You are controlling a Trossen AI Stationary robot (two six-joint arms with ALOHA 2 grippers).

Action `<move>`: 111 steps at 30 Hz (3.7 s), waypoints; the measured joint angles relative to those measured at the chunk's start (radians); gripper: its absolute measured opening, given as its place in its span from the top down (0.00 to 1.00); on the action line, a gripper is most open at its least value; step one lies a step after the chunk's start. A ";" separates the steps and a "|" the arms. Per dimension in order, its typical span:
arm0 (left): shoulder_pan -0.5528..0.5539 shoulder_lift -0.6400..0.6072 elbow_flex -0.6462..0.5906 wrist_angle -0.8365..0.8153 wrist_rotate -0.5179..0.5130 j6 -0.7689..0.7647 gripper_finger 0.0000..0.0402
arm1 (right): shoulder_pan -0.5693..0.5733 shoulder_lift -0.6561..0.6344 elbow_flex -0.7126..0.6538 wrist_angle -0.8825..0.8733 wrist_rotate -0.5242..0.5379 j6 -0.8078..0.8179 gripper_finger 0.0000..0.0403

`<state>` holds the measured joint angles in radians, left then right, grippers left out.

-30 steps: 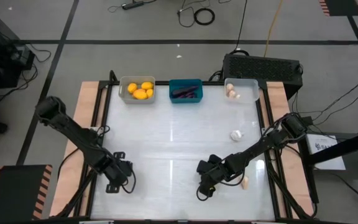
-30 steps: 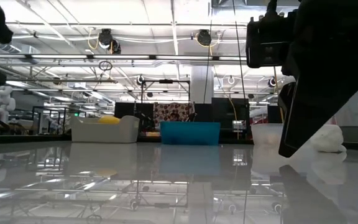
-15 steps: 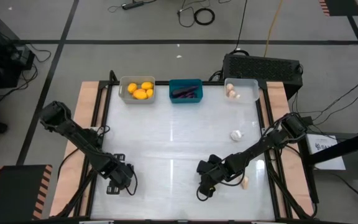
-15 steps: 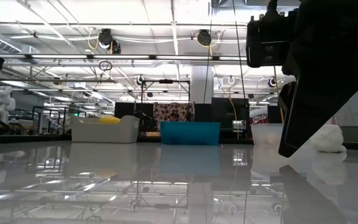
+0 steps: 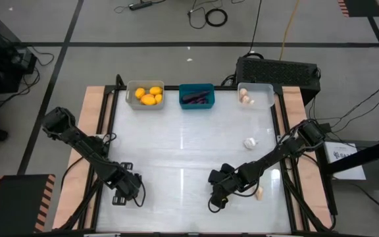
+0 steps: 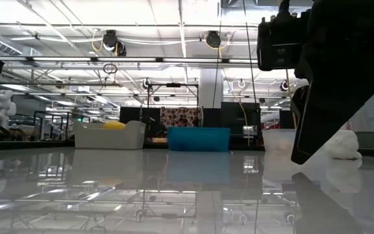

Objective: Sort produce into baskets
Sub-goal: Put the bottom left garlic into the transparent bin, then put the top garlic into the transparent bin

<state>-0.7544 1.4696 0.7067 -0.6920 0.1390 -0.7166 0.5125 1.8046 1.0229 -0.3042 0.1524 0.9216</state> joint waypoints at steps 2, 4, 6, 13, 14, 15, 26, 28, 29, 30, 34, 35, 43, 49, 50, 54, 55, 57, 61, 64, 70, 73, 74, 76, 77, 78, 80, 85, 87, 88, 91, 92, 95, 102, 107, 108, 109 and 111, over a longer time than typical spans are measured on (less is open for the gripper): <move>0.000 0.000 0.000 -0.001 -0.001 0.000 0.58 | 0.000 0.000 0.000 0.000 0.000 0.001 0.31; 0.000 0.000 0.000 -0.001 -0.012 0.000 0.61 | 0.000 0.000 0.000 0.000 0.000 0.001 0.31; 0.001 0.001 0.000 -0.001 -0.016 0.000 0.62 | 0.000 0.000 0.000 0.000 0.000 0.001 0.31; 0.023 0.003 0.024 0.009 -0.030 0.069 0.63 | 0.000 0.000 0.000 0.000 0.003 -0.002 0.31; 0.028 0.003 0.033 0.015 -0.042 0.082 0.63 | 0.000 0.000 0.000 0.000 0.003 -0.002 0.31; 0.033 0.002 0.039 0.014 -0.057 0.098 0.63 | 0.000 0.000 0.000 0.000 0.003 -0.002 0.31; 0.120 0.002 0.185 0.022 -0.171 0.302 0.63 | 0.000 0.000 0.000 0.000 0.003 -0.001 0.31; 0.139 0.002 0.227 0.021 -0.172 0.320 0.63 | 0.000 0.000 0.000 0.000 0.003 0.000 0.31; 0.147 0.002 0.252 0.021 -0.172 0.338 0.63 | 0.000 0.000 0.000 0.000 0.003 0.000 0.31; 0.155 0.002 0.276 0.024 -0.174 0.362 0.63 | 0.000 0.000 0.000 0.000 0.003 0.000 0.31; 0.185 0.001 0.363 0.064 -0.276 0.513 0.63 | 0.000 0.000 0.000 0.000 0.003 0.005 0.31; 0.194 0.001 0.378 0.094 -0.326 0.564 0.63 | 0.000 0.000 0.000 0.000 0.003 0.011 0.31; 0.407 0.020 0.389 0.530 -0.413 0.978 0.63 | 0.017 0.000 0.000 0.000 0.005 0.061 0.31; 0.731 0.158 0.387 0.919 -0.145 1.004 0.63 | 0.050 0.000 0.000 0.008 0.004 0.099 0.31; 0.784 0.201 0.387 1.016 -0.101 0.969 0.63 | 0.056 0.000 0.000 0.009 0.004 0.098 0.31; 0.941 0.424 0.437 1.371 0.064 0.817 0.63 | 0.073 0.000 0.000 0.003 0.005 0.093 0.31; 0.965 0.486 0.468 1.452 0.099 0.782 0.63 | 0.074 0.000 0.000 0.001 0.005 0.084 0.31; 0.995 0.617 0.552 1.572 0.131 0.722 0.63 | 0.075 0.000 0.000 -0.001 0.004 0.046 0.31; 1.022 0.845 0.809 1.601 0.076 0.699 0.63 | 0.070 0.000 0.000 -0.006 0.005 -0.026 0.31; 1.037 0.976 1.007 1.518 -0.035 0.698 0.63 | 0.067 0.000 0.000 -0.013 0.004 -0.051 0.31; 1.058 1.214 1.420 1.356 -0.001 0.671 0.63 | 0.056 0.000 0.000 -0.014 0.005 -0.119 0.31; 1.057 1.304 1.604 1.243 -0.076 0.669 0.63 | 0.037 0.000 0.000 -0.014 0.009 -0.123 0.31; 1.061 1.330 1.651 1.220 -0.091 0.664 0.63 | 0.032 0.000 0.000 -0.015 0.009 -0.119 0.31; 1.074 1.337 1.621 1.328 -0.107 0.639 0.63 | 0.022 0.000 0.000 -0.017 0.013 -0.099 0.31; 1.082 1.341 1.613 1.359 -0.121 0.611 0.63 | 0.017 0.000 0.000 -0.016 0.021 -0.091 0.31; 1.091 1.342 1.610 1.355 -0.134 0.566 0.63 | 0.015 0.001 0.000 -0.015 0.034 -0.081 0.31; 1.111 1.342 1.613 1.319 -0.147 0.475 0.63 | 0.006 0.001 0.000 -0.007 0.069 -0.067 0.31; 1.134 1.341 1.614 1.264 -0.114 0.408 0.63 | -0.010 0.001 0.000 -0.006 0.113 -0.042 0.31; 1.131 1.341 1.614 1.256 -0.096 0.426 0.63 | -0.014 0.001 0.000 -0.007 0.114 -0.041 0.31; 1.128 1.341 1.614 1.259 -0.091 0.435 0.63 | -0.015 0.001 0.000 -0.007 0.114 -0.043 0.31; 1.118 1.341 1.614 1.262 -0.090 0.456 0.63 | -0.015 0.001 0.000 -0.007 0.114 -0.045 0.31; 1.114 1.341 1.614 1.261 -0.090 0.471 0.63 | -0.015 0.001 0.000 -0.007 0.113 -0.048 0.31; 1.105 1.341 1.614 1.257 -0.100 0.494 0.63 | -0.015 0.001 0.000 -0.007 0.113 -0.050 0.31; 1.084 1.341 1.614 1.219 -0.207 0.549 0.60 | -0.028 0.001 0.000 -0.007 0.111 -0.051 0.31; 1.064 1.340 1.614 1.201 -0.201 0.626 0.47 | -0.037 0.001 0.000 -0.006 0.111 -0.060 0.31; 1.063 1.340 1.614 1.201 -0.200 0.620 0.45 | -0.038 0.001 0.000 -0.006 0.110 -0.065 0.31; 1.064 1.340 1.614 1.202 -0.200 0.619 0.43 | -0.038 0.001 0.000 -0.007 0.110 -0.070 0.31; 1.066 1.336 1.614 1.204 -0.200 0.619 0.41 | -0.038 0.001 0.000 -0.010 0.109 -0.085 0.31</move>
<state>0.3112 2.8052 2.3207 0.5118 -0.0612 -0.0973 0.4747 1.8053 1.0229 -0.3146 0.2615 0.8368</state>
